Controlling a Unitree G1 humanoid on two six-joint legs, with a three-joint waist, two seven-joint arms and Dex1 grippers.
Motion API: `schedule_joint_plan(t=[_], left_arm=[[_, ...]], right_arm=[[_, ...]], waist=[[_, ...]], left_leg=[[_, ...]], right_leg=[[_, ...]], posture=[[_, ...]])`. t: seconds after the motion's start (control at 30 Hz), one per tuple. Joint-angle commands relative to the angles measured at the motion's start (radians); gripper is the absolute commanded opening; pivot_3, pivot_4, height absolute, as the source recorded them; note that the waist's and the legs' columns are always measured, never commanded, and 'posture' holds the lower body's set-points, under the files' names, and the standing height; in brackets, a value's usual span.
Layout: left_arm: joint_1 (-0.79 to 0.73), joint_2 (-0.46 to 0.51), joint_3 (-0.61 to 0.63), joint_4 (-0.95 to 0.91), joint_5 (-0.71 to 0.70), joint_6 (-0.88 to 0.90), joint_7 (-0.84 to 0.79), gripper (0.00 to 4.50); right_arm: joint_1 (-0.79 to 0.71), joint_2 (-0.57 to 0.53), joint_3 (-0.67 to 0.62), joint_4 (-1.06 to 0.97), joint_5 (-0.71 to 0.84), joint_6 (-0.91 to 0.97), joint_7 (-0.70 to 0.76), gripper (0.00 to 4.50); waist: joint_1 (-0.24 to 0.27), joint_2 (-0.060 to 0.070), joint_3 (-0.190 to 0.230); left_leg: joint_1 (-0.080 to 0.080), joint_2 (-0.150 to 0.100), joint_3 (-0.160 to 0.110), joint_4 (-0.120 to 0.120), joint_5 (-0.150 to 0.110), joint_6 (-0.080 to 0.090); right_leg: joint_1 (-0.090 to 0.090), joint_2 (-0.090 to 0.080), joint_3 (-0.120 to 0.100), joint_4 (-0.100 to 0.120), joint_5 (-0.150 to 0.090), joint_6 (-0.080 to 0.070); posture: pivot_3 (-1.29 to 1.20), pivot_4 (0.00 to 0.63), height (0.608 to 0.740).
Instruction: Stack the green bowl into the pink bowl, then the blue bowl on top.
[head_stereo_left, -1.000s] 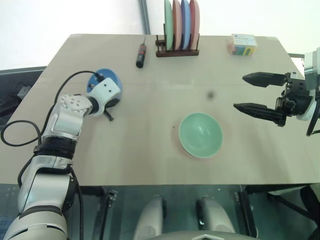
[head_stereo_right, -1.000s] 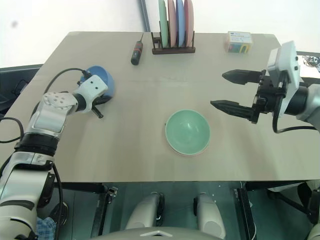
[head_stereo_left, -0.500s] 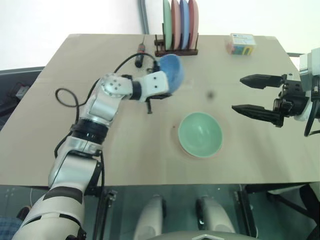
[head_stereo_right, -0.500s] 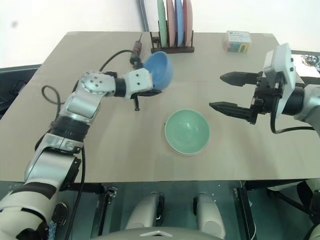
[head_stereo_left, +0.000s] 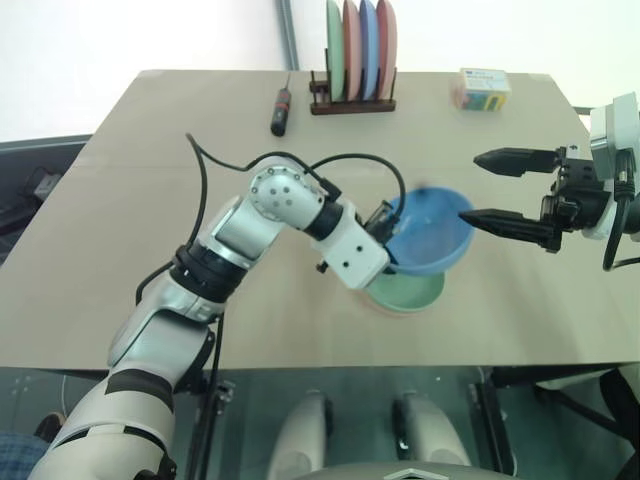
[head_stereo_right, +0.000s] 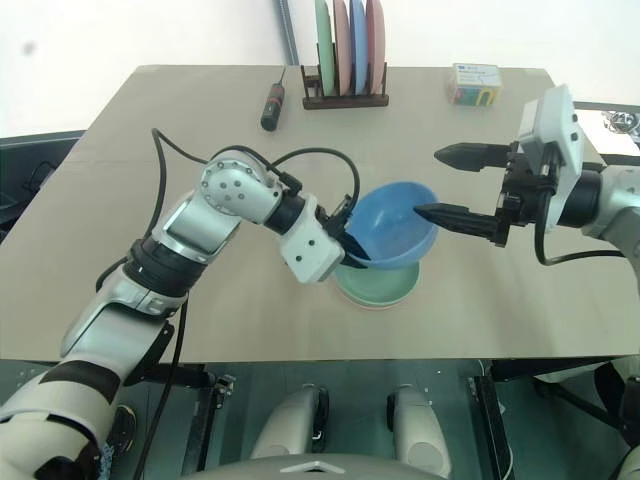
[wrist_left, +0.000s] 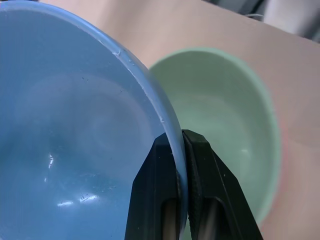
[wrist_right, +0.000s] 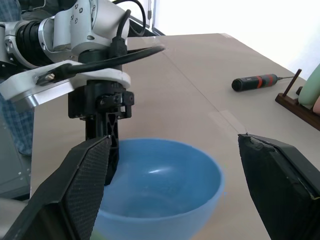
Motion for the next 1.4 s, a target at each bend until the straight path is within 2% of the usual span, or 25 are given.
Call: schedule_joint_plan(t=[0.03, 0.2, 0.3, 0.43, 0.73, 0.83, 0.93, 1.07, 1.2, 1.4], left_arm=[[0.004, 0.009, 0.012, -0.042, -0.031, -0.027, -0.013, 1.33], [0.003, -0.012, 0.050, -0.046, -0.096, 0.037, 0.006, 3.06], [0.009, -0.027, 0.102, -0.046, -0.200, 0.197, 0.016, 3.06], [0.065, -0.021, 0.194, -0.021, -0.306, 0.321, 0.047, 3.06], [0.384, 0.117, 0.439, -0.093, -0.493, 0.642, 0.146, 3.06], [0.497, 0.151, 0.521, -0.113, -0.532, 0.667, 0.170, 3.06], [0.614, 0.137, 0.615, -0.120, -0.563, 0.649, 0.227, 3.06], [0.777, 0.140, 0.694, -0.110, -0.566, 0.625, 0.260, 3.06], [0.877, 0.126, 0.728, -0.130, -0.564, 0.571, 0.270, 3.06], [0.921, 0.093, 0.752, -0.158, -0.577, 0.548, 0.316, 3.06]], right_arm=[[-0.016, -0.017, -0.014, -0.014, 0.013, -0.017, -0.005, 4.27], [-0.017, -0.019, -0.007, -0.008, 0.008, -0.018, -0.003, 4.27], [-0.013, -0.021, 0.005, -0.001, -0.002, -0.015, -0.005, 4.27], [0.014, -0.023, 0.002, 0.019, -0.003, -0.007, -0.004, 4.27], [0.246, -0.026, -0.123, 0.114, -0.032, -0.126, 0.084, 4.27], [0.359, -0.006, -0.172, 0.141, -0.056, -0.214, 0.128, 4.27], [0.480, 0.017, -0.213, 0.167, -0.056, -0.286, 0.202, 4.27], [0.571, 0.053, -0.212, 0.237, -0.087, -0.398, 0.266, 4.27], [0.600, 0.062, -0.170, 0.331, -0.139, -0.475, 0.306, 4.27], [0.589, 0.090, -0.101, 0.447, -0.211, -0.571, 0.331, 4.27]], waist=[[0.000, 0.000, 0.000], [0.000, 0.000, 0.000], [0.000, 0.000, 0.000], [-0.004, 0.000, 0.000], [-0.003, 0.000, 0.000], [0.001, 0.000, 0.000], [0.002, 0.000, 0.000], [-0.002, 0.000, 0.000], [-0.004, 0.000, 0.000], [0.001, 0.000, -0.001]], left_leg=[[0.000, 0.000, 0.000, 0.000, 0.000, 0.000], [0.000, 0.000, 0.000, 0.000, 0.000, 0.000], [0.000, 0.000, 0.000, 0.000, 0.000, 0.000], [0.001, 0.000, 0.000, 0.000, 0.000, 0.000], [0.001, 0.002, 0.000, 0.000, 0.000, 0.000], [0.002, 0.002, 0.000, 0.000, 0.000, 0.000], [0.003, 0.002, 0.000, 0.000, 0.000, 0.000], [0.004, 0.002, 0.001, 0.000, 0.000, 0.000], [0.006, 0.004, 0.004, 0.000, 0.000, 0.000], [0.008, 0.004, 0.003, 0.002, 0.001, 0.000]], right_leg=[[0.000, 0.000, 0.000, 0.000, 0.000, 0.000], [0.000, 0.000, 0.000, 0.000, 0.000, 0.000], [0.000, 0.000, 0.000, 0.000, 0.000, 0.000], [0.000, 0.000, 0.000, 0.001, 0.000, 0.000], [0.000, 0.002, 0.001, 0.001, 0.000, 0.000], [0.000, 0.001, 0.001, 0.001, 0.000, 0.000], [0.002, 0.001, 0.000, 0.001, 0.000, 0.000], [0.002, 0.002, 0.002, 0.001, 0.000, 0.000], [0.002, 0.003, 0.004, 0.001, 0.000, 0.000], [0.005, 0.003, 0.004, 0.001, -0.001, -0.002]], posture=[[0.00, 0.150, 0.740], [0.00, 0.150, 0.740], [0.00, 0.150, 0.740], [0.00, 0.150, 0.740], [0.00, 0.150, 0.740], [0.00, 0.150, 0.740], [0.00, 0.150, 0.740], [0.00, 0.150, 0.740], [0.00, 0.150, 0.740], [0.00, 0.150, 0.740]])
